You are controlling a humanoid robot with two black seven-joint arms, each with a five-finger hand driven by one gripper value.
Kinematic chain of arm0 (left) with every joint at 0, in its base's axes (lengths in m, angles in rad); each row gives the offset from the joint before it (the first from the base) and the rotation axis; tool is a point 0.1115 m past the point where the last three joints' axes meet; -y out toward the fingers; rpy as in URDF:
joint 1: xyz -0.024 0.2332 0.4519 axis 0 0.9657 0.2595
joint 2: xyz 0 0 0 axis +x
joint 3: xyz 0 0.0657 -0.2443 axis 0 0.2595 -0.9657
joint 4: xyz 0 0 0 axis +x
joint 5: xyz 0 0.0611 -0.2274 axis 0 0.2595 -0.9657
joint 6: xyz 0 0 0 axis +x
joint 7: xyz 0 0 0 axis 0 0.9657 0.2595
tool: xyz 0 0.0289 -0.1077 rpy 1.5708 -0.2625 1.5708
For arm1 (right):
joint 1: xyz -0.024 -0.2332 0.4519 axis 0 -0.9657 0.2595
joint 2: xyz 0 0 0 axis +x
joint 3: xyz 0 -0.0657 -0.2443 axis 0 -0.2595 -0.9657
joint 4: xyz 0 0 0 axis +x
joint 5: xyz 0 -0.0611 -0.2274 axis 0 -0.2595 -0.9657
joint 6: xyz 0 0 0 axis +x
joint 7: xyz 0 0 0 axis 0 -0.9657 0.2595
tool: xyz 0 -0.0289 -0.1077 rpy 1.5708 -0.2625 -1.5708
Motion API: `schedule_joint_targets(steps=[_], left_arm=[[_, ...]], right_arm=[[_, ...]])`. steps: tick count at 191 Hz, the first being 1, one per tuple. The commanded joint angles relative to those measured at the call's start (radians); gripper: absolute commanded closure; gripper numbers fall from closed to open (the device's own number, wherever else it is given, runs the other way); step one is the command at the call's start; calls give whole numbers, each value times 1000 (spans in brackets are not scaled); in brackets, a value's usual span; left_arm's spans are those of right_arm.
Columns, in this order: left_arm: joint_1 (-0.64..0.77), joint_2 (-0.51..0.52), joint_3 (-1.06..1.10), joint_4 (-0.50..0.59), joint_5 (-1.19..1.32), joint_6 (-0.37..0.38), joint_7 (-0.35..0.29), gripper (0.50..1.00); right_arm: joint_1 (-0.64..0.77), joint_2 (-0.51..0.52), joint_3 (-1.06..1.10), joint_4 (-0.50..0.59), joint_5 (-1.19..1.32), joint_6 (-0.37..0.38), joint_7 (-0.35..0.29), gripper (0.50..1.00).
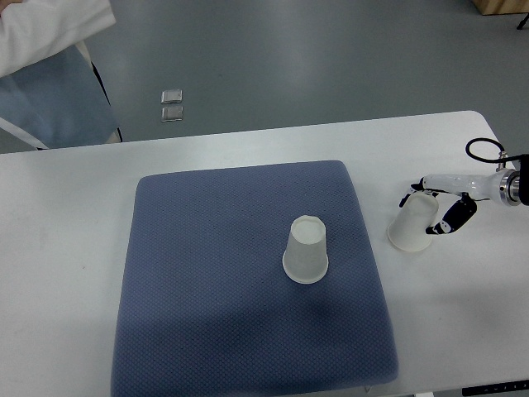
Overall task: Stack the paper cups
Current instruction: 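Lower the right hand around the loose white cup and close fingers, then lift the cup and carry it over the cup on the pad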
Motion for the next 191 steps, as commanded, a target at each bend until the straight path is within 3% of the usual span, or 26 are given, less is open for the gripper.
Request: schedule_joint_targets(steps=[1,28,69,90,123,191], left_arm=[[0,0,-1,1,0,0,0,500],[0,0,-1,1,0,0,0,500],[0,0,1,1,0,0,0,500],[0,0,-1,-1,0,1,0,500],[0,0,1,-1,0,0,0,500],[0,0,-1,1,0,0,0,500]], right_arm=[[3,-2,2,8,2,3,3,807],[3,-3,2,11,4,3,15,842],[58,-54,15,11,10,23,47,842],[140,-103,17,11,29,101,92,840],[275,-94,20,28,136,235,132,826],[324,-22,192,209,150,378,121,824]])
